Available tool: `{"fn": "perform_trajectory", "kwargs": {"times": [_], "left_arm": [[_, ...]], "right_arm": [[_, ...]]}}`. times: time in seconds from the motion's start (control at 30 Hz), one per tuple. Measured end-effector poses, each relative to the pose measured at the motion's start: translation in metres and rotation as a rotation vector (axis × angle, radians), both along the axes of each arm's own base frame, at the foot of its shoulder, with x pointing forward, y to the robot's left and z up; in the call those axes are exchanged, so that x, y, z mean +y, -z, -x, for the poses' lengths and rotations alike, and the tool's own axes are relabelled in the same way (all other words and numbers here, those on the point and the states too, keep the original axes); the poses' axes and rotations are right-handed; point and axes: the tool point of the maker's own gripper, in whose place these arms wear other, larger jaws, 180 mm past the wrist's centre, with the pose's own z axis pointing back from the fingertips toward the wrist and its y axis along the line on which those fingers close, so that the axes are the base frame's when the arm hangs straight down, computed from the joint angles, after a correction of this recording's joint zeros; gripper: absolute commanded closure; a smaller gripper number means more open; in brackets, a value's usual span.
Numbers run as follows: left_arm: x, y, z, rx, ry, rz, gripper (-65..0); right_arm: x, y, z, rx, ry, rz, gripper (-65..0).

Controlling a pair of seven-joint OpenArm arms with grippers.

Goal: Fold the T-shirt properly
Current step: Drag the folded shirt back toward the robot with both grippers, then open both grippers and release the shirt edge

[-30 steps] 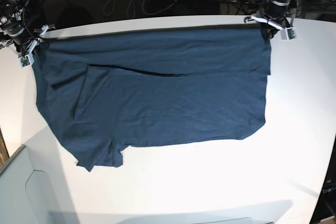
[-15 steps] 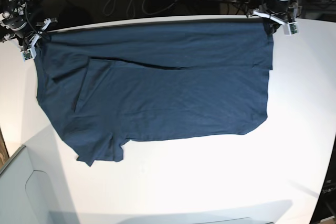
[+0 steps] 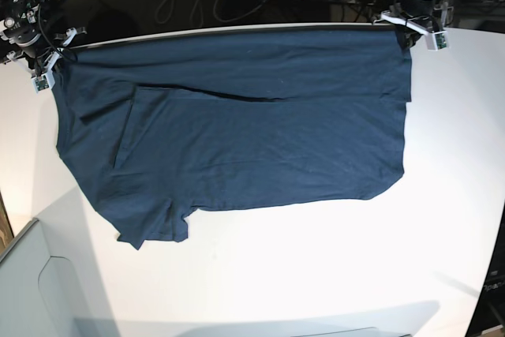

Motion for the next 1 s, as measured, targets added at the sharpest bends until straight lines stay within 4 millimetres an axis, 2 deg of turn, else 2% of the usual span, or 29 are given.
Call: {"fn": "perform_trajectory", "kwargs": {"times": [0.13, 0.2, 0.3, 0.47, 0.57, 0.77, 0.9, 1.0], "left_arm": [[-0.001, 0.000, 0.000, 0.000, 0.002, 0.003, -0.9], [-0.003, 0.001, 0.000, -0.001, -0.004, 0.007, -8.6], [-0.005, 0.002, 0.002, 0.000, -0.019, 0.018, -16.1], [-0.005, 0.000, -0.001, -0.012, -0.019, 0.015, -16.8], [-0.005, 0.000, -0.001, -0.011, -0.018, 0.014, -16.9], [-0.006, -0.004, -0.003, -0.022, -0.013, 0.012, -17.5], [-0.006, -0.022, -0.016, -0.072, -0.001, -0.004, -27.8], [0.004, -0.038, -0.023, -0.116, -0.014, -0.038, -29.1]], "right_arm": [[0.001, 0.000, 0.000, 0.001, -0.001, -0.001, -0.8], [0.000, 0.000, 0.000, 0.000, -0.002, 0.000, -4.1], [0.000, 0.000, 0.000, 0.001, -0.002, 0.001, -12.1], [0.000, -0.001, -0.001, -0.002, -0.002, 0.002, -27.0], [0.000, -0.001, -0.002, -0.004, -0.003, 0.004, -32.9], [-0.003, -0.025, -0.011, -0.066, -0.006, 0.047, -34.6], [-0.004, -0.041, -0.014, -0.116, 0.021, 0.069, -34.7], [-0.005, -0.051, -0.021, -0.144, 0.013, 0.088, -34.6]]}}
